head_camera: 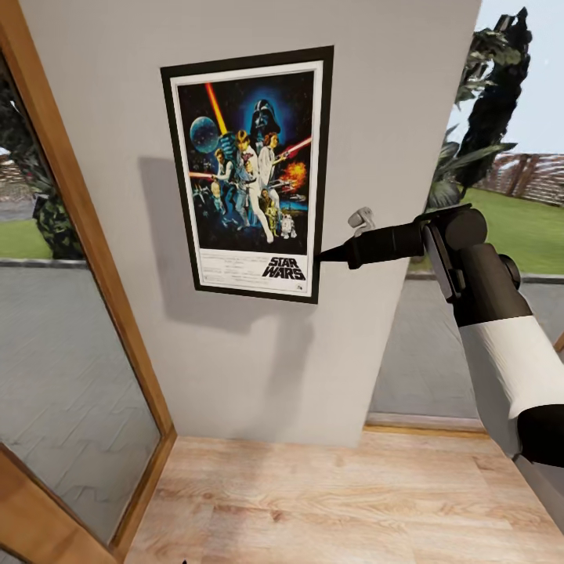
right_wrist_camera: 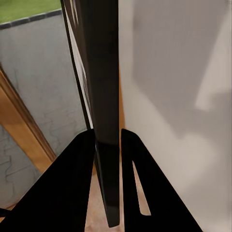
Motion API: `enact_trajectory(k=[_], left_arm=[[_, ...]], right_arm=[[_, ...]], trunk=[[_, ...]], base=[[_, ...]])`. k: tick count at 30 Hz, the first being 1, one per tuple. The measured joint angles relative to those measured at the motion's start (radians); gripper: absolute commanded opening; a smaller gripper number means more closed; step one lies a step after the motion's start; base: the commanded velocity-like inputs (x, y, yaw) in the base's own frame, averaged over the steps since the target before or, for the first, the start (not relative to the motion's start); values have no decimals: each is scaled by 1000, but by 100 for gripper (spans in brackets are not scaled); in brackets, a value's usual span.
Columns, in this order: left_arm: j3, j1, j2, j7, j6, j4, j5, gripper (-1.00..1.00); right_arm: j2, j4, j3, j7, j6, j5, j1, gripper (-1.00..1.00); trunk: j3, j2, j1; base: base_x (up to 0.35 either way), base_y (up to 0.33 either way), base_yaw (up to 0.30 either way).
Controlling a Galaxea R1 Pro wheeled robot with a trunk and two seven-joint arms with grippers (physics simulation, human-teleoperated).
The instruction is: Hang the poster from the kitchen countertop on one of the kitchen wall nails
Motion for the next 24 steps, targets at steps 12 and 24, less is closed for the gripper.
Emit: enact_trajectory(k=[12, 24], left_arm=[[0, 0, 0, 0, 0, 0, 0, 100], [0, 0, 0, 0, 0, 0, 0, 100]], right_arm=[[1, -2, -6, -1, -4, -4, 0, -100], [3, -14, -83, -5, -6, -2, 0, -100]], trunk=[[0, 0, 0], [0, 0, 0]], base=[[31, 0, 0], [0, 0, 0]])
